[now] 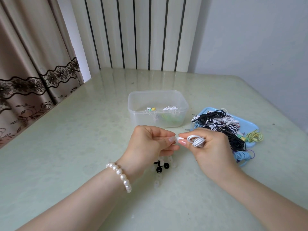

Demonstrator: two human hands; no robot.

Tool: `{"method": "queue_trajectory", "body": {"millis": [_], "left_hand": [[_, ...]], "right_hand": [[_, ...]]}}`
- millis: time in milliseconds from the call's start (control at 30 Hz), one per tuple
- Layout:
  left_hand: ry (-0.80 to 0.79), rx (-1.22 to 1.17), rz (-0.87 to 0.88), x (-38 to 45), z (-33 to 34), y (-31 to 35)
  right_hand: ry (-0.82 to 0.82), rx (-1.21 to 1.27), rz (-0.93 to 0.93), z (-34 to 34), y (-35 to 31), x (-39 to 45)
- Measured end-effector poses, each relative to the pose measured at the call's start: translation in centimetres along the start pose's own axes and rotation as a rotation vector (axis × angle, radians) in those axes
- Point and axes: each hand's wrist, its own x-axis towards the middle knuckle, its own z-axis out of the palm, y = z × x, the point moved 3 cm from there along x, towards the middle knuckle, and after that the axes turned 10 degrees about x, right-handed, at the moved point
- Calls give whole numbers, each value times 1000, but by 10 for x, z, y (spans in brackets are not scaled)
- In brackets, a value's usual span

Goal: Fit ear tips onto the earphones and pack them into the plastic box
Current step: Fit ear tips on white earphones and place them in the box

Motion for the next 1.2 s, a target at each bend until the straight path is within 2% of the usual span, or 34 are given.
{"method": "queue_trajectory", "body": {"millis": [400,567,667,800,1033,1200], "left_hand": [[-96,-171,-69,-3,1,2],[-92,-160,-38,-3,1,4],[-76,-187,-28,-1,-3,6],[-139,-285,-70,1,-5,6],[-211,-311,-96,0,1,4],[-201,-305,-87,0,4,3]], "right_hand": [[37,-80,-212,0,-5,-2],[60,259,167,-4,-1,5],[8,430,310,-5,-3,6],[-96,535,400,-3,-4,4],[-217,710,547,-2,-12,5],[-172,936,654,-1,-15,7]]}}
